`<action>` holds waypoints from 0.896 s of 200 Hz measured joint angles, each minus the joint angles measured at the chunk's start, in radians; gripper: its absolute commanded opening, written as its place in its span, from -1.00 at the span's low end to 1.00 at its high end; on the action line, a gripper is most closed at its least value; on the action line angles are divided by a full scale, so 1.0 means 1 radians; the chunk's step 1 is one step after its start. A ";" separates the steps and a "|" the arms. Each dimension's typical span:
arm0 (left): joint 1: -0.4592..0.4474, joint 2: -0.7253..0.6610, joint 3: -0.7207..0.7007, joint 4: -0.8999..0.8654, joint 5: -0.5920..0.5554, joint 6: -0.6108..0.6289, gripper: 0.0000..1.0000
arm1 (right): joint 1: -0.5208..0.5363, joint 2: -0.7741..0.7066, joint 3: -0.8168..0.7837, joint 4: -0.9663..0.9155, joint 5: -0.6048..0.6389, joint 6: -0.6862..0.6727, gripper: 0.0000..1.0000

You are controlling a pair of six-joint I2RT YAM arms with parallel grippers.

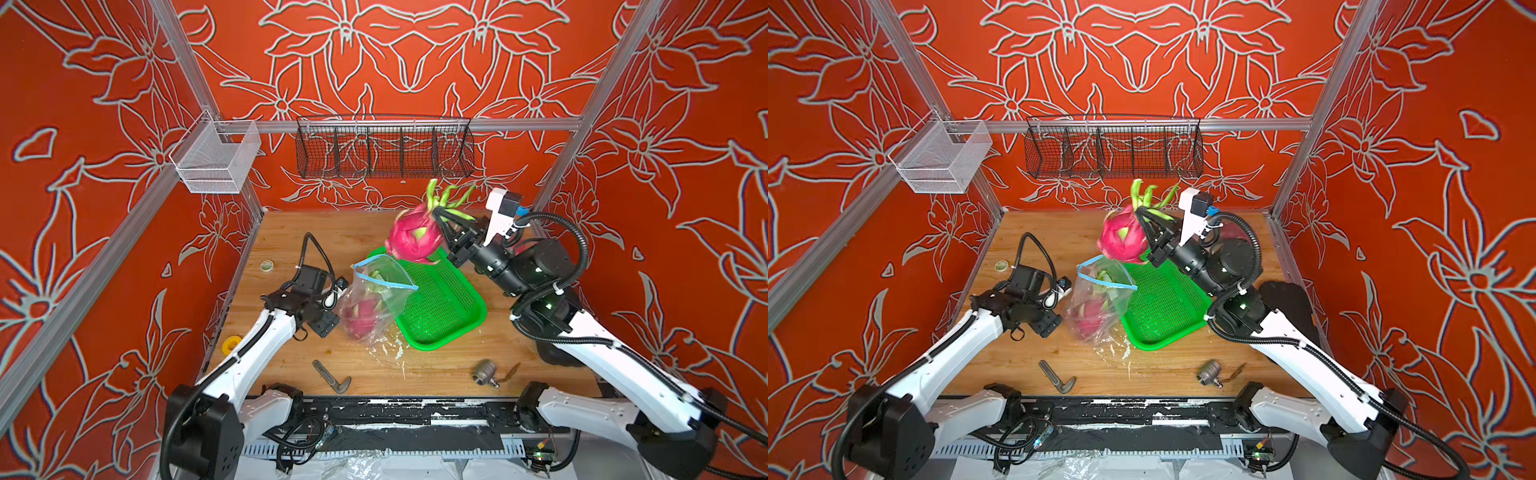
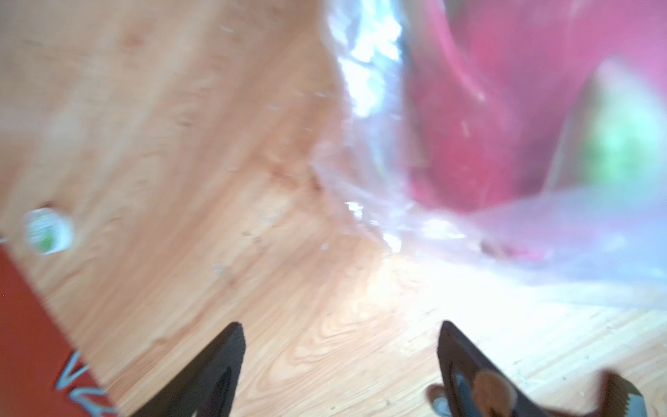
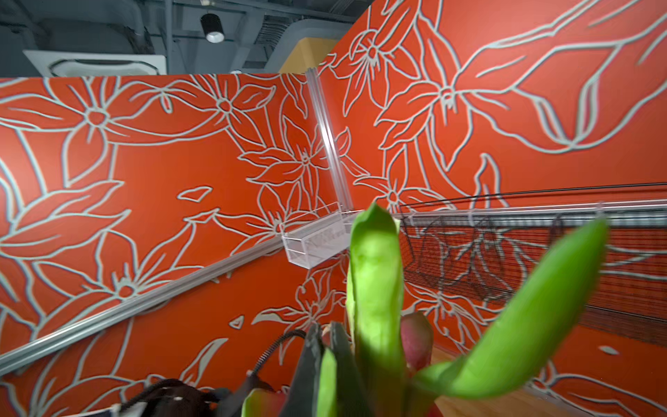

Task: Open the zip-top bag and take out the dragon fruit
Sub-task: Place the dragon fruit in the basket.

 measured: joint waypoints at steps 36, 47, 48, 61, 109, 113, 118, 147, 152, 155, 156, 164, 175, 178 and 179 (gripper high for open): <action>0.097 -0.086 0.036 -0.043 0.025 0.034 0.82 | -0.077 0.039 -0.078 -0.099 0.033 -0.058 -1.00; 0.117 -0.090 0.034 -0.056 0.045 0.040 0.83 | -0.102 0.077 -0.101 -0.124 0.034 -0.063 -1.00; 0.120 -0.090 0.034 -0.058 0.050 0.039 0.83 | -0.104 0.080 -0.103 -0.126 0.034 -0.063 -1.00; 0.143 -0.087 0.024 -0.065 0.079 0.041 0.83 | -0.129 0.137 -0.124 -0.143 0.033 -0.066 -1.00; 0.174 -0.014 -0.066 -0.047 0.190 0.031 0.85 | -0.185 0.339 -0.160 -0.133 0.016 -0.058 -1.00; 0.174 0.001 -0.072 -0.045 0.198 0.030 0.84 | -0.188 0.354 -0.161 -0.127 0.015 -0.056 -1.00; 0.173 0.016 -0.077 -0.042 0.206 0.026 0.84 | -0.192 0.373 -0.163 -0.120 0.010 -0.052 -1.00; 0.172 0.084 -0.085 -0.015 0.229 0.013 0.83 | -0.211 0.486 -0.166 -0.067 -0.030 -0.019 -1.00; 0.172 0.086 -0.085 -0.010 0.231 0.013 0.83 | -0.211 0.503 -0.166 -0.057 -0.035 -0.012 -1.00; 0.172 0.086 -0.085 -0.007 0.232 0.013 0.83 | -0.212 0.514 -0.166 -0.050 -0.042 -0.006 -1.00; 0.172 0.086 -0.086 -0.005 0.232 0.013 0.83 | -0.212 0.516 -0.166 -0.048 -0.043 -0.005 -1.00; 0.172 0.084 -0.088 0.002 0.234 0.013 0.83 | -0.216 0.541 -0.166 -0.028 -0.059 0.008 -1.00; 0.172 0.082 -0.093 0.011 0.234 0.013 0.84 | -0.217 0.575 -0.166 0.002 -0.082 0.030 -1.00; 0.172 0.082 -0.095 0.014 0.234 0.013 0.83 | -0.217 0.584 -0.166 0.016 -0.088 0.035 -1.00; 0.172 0.082 -0.095 0.014 0.234 0.013 0.83 | -0.217 0.587 -0.166 0.018 -0.090 0.037 -1.00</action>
